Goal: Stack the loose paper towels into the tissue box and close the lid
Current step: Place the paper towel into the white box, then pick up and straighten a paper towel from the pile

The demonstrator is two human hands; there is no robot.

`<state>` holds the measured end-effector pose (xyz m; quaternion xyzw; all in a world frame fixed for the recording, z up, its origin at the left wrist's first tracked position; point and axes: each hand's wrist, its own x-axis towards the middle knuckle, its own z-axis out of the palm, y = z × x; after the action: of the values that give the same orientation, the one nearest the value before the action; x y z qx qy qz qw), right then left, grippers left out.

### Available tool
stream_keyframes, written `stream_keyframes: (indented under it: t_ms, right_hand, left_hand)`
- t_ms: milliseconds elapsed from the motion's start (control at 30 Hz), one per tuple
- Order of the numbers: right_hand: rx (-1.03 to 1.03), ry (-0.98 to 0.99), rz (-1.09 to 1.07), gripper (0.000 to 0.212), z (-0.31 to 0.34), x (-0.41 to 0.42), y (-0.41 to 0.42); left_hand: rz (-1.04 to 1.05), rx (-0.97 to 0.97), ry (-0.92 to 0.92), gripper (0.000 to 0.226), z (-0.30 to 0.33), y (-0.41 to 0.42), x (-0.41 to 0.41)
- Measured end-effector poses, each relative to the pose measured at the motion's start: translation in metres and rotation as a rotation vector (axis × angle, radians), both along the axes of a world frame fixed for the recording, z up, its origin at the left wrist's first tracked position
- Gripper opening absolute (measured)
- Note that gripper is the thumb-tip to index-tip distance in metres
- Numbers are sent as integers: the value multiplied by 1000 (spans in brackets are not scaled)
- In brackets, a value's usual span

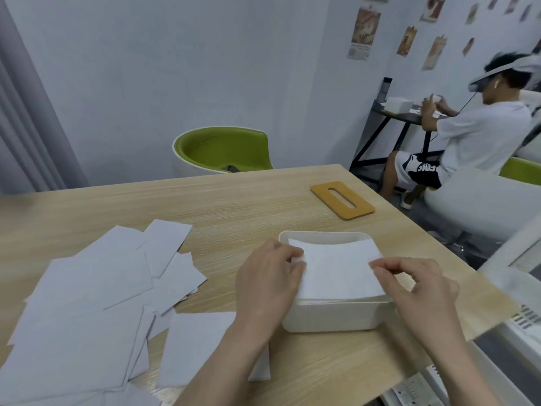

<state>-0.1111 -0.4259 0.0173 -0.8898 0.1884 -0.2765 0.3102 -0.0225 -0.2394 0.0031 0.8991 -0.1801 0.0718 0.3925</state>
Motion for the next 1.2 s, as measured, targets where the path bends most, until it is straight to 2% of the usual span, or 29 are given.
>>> stream_keyframes:
  t_ms: [100, 300, 433, 500, 633, 800, 933, 1067, 1200]
  right_hand:
    - [-92, 39, -12, 20, -8, 0, -6]
    - [-228, 76, -40, 12, -16, 3, -8]
    - [-292, 74, -73, 8, -18, 0, -6]
    - [-337, 43, -47, 14, -19, -4, -1]
    - [-378, 57, 126, 46, -27, -12, 8]
    - [-419, 105, 127, 59, -32, -12, 8]
    - [-430, 148, 103, 59, -30, -9, 10]
    - [-399, 149, 112, 54, -26, -9, 11]
    - [-360, 34, 119, 41, -17, -12, 21]
  left_hand:
    - [-23, 108, -90, 28, -2, -4, 0]
    - [-44, 192, -172, 27, -4, -3, 2]
    - [-57, 207, -333, 12, -2, 2, 1]
    - [-100, 182, -408, 16, -5, 4, 0]
    - [-387, 188, -356, 43, -15, 11, -6]
    - [-447, 293, -355, 49, -21, 12, -5]
    - [-445, 312, -387, 46, -19, 10, -3]
    - [-457, 310, -333, 48, -14, 12, -6]
    - [-379, 115, -338, 39, -15, 33, -15]
